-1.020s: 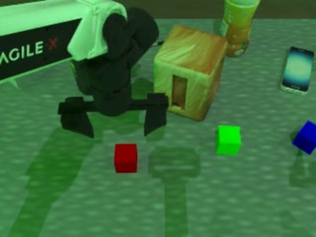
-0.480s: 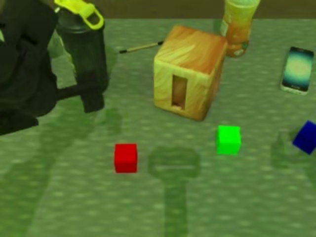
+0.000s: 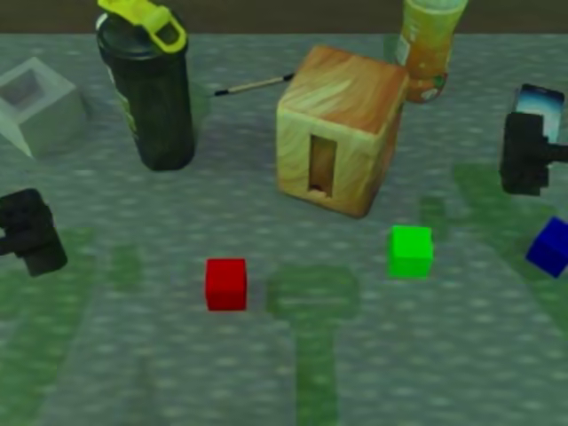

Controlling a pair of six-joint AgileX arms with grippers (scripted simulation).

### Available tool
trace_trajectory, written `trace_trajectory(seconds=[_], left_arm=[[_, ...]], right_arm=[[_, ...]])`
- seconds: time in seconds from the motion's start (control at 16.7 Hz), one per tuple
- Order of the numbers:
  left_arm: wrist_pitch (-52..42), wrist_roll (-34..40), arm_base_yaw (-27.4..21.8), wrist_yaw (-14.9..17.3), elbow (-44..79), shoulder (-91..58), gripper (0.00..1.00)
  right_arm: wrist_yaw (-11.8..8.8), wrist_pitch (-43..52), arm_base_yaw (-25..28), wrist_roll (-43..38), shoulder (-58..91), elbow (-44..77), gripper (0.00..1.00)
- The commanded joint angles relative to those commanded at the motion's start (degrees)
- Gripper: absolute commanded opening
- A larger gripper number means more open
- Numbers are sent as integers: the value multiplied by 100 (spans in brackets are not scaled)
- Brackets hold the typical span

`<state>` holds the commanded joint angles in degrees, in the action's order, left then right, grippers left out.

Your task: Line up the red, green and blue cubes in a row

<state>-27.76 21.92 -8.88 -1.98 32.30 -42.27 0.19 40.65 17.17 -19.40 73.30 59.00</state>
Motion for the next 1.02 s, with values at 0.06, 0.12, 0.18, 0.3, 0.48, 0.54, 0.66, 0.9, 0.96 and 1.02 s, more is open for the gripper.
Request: trace_trajectory(seconds=[0.06,0.12,0.18,0.3,0.48,0.54,0.66,0.9,0.96,1.02], left_arm=[[263,-175,131,6,-378,467,100],[520,-356,252,14,-737,905,100],[771,-542,362,25,-1073,1309,100],[1255,-913,557,53,-1682,2050,100],[1912,-1438,789,106,-2421,3013,100],[2097,-1593,845,124,-2613,3288,100],[2410,-1862,927,158,-2920,3750,100],[2758,-2175,1000,196,-3215,4206,100],[2776,-2192,1003,198,-3230,4227,100],[2776,-2192,1003,198,-3230,4227,100]], right_arm=[[1,270,113,-134,490,398,100],[3,534,223,-264,966,786,100],[3,785,328,-389,1423,1158,100],[3,1258,528,-621,2278,1856,100],[1,1866,789,-917,3380,2754,100],[1,2033,862,-998,3683,3002,100],[-1,2312,983,-1131,4189,3414,100],[-5,2606,1113,-1267,4720,3841,100],[-6,2620,1120,-1274,4744,3861,100],[-6,2620,1120,-1274,4744,3861,100]])
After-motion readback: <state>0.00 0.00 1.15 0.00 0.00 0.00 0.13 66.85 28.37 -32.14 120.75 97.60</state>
